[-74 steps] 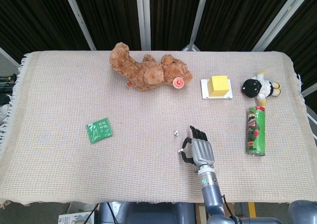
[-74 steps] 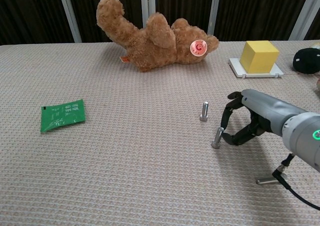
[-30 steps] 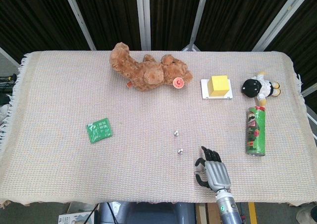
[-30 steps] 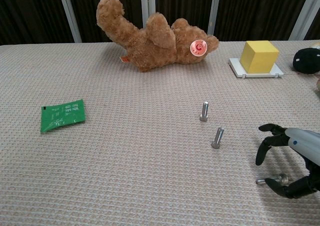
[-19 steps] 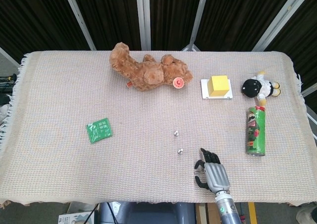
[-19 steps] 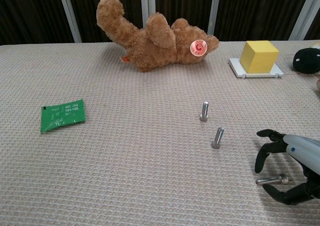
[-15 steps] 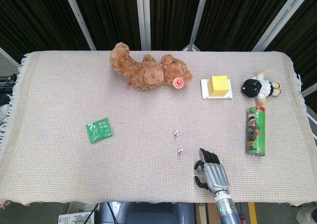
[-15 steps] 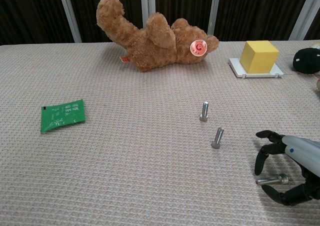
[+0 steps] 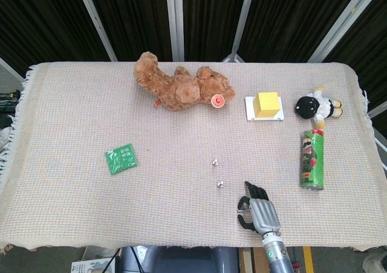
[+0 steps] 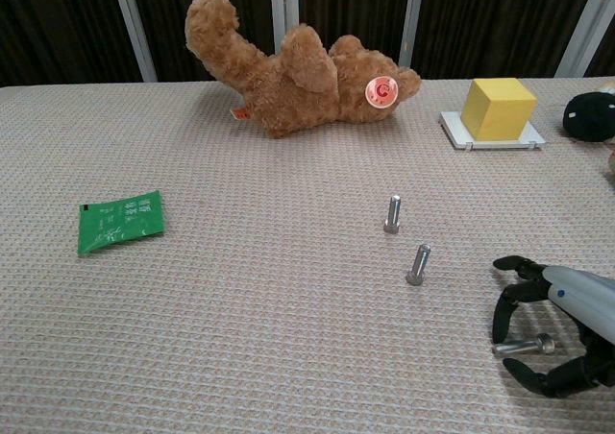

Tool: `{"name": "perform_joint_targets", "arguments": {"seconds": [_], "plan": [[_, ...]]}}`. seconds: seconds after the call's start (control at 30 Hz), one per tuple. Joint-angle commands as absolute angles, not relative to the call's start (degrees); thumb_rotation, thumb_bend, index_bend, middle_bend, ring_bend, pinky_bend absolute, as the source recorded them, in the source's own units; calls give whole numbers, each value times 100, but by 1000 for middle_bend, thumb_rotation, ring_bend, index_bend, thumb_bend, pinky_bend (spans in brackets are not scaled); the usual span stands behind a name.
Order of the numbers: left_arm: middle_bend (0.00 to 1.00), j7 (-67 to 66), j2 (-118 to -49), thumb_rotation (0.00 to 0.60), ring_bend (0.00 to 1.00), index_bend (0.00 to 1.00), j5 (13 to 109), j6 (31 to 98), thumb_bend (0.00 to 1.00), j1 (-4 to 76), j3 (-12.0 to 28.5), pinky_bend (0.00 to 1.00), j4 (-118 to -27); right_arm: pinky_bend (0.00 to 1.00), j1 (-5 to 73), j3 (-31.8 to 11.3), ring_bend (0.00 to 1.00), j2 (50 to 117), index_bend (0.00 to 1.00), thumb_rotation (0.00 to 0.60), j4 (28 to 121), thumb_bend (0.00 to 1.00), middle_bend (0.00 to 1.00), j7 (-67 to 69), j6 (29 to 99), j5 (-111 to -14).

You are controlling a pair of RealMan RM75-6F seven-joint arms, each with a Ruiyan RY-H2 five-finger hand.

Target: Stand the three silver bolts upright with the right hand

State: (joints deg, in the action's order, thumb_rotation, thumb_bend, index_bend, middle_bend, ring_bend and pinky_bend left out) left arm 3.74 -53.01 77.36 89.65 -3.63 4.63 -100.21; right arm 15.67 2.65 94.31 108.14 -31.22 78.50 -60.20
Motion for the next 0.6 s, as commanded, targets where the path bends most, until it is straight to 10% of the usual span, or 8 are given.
{"name": "perform_joint_targets", "arguments": {"seconds": [0.03, 0.6], "plan": [[28, 368, -5304, 600, 7, 91, 7738, 8976, 83, -367, 464, 77, -10022, 64, 1554, 238, 3, 9430, 517, 600, 10801, 392, 0, -3104, 7824, -6028], [28, 342, -5307, 600, 7, 92, 7745, 8996, 83, -377, 464, 77, -10031, 64, 1495, 122, 3, 9386, 529, 600, 10714, 393, 0, -3042, 7661, -5996]]}}
